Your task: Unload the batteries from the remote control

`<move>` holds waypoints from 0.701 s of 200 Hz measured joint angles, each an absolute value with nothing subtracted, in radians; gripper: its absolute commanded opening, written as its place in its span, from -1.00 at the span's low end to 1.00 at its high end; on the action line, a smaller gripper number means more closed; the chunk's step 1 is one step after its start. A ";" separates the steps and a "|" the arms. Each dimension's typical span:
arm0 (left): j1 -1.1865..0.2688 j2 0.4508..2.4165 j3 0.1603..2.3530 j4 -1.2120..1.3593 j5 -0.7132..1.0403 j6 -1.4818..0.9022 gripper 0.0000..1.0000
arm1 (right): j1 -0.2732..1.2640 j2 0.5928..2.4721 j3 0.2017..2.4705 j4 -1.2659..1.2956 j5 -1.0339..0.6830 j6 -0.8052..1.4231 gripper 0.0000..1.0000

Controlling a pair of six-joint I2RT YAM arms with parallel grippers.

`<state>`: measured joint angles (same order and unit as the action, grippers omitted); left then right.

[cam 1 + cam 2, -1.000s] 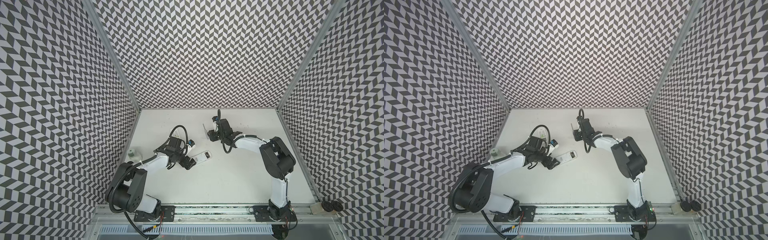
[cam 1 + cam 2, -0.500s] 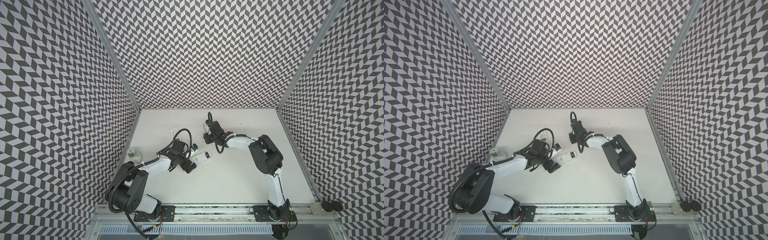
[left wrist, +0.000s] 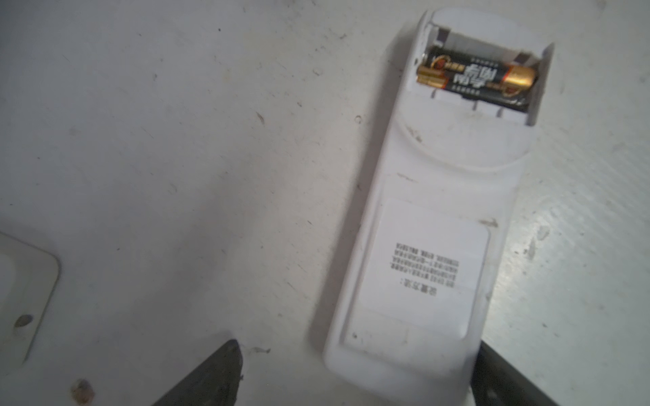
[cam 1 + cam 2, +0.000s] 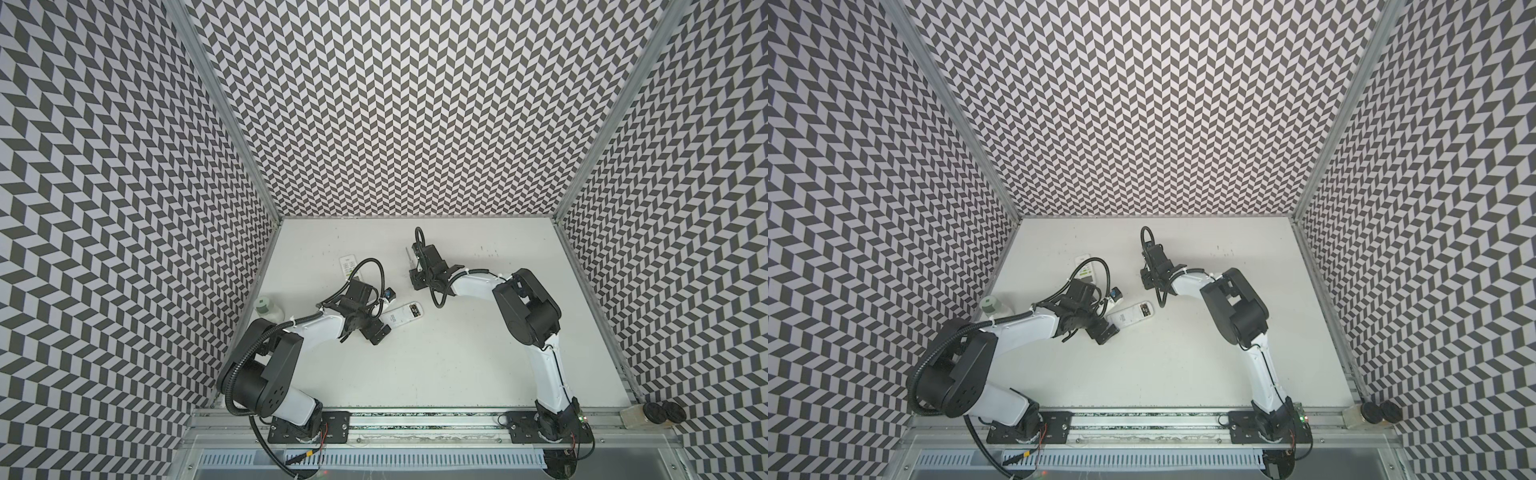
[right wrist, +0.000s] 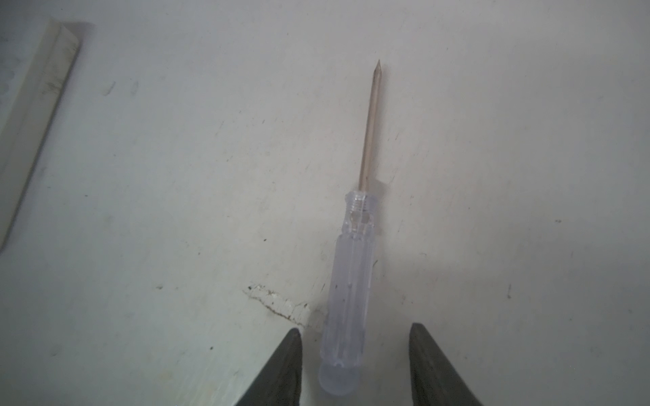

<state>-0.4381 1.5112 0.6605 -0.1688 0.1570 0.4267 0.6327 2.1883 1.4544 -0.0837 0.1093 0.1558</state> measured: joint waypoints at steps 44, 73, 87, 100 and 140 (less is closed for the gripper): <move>-0.424 1.519 0.684 -0.157 0.066 0.437 1.00 | 0.632 2.195 1.457 -0.073 0.116 0.149 -0.19; -0.410 1.519 0.689 -0.158 0.046 0.437 1.00 | 0.628 2.206 1.469 -0.067 0.115 0.144 -0.42; -0.410 1.518 0.689 -0.158 0.047 0.437 1.00 | 0.625 2.209 1.470 -0.062 0.115 0.140 -0.52; -0.410 1.515 0.689 -0.160 0.053 0.439 1.00 | 0.624 2.209 1.470 -0.059 0.111 0.139 -0.59; -0.404 1.475 0.690 -0.193 0.089 0.451 1.00 | 0.617 2.209 1.465 -0.046 0.097 0.125 -0.82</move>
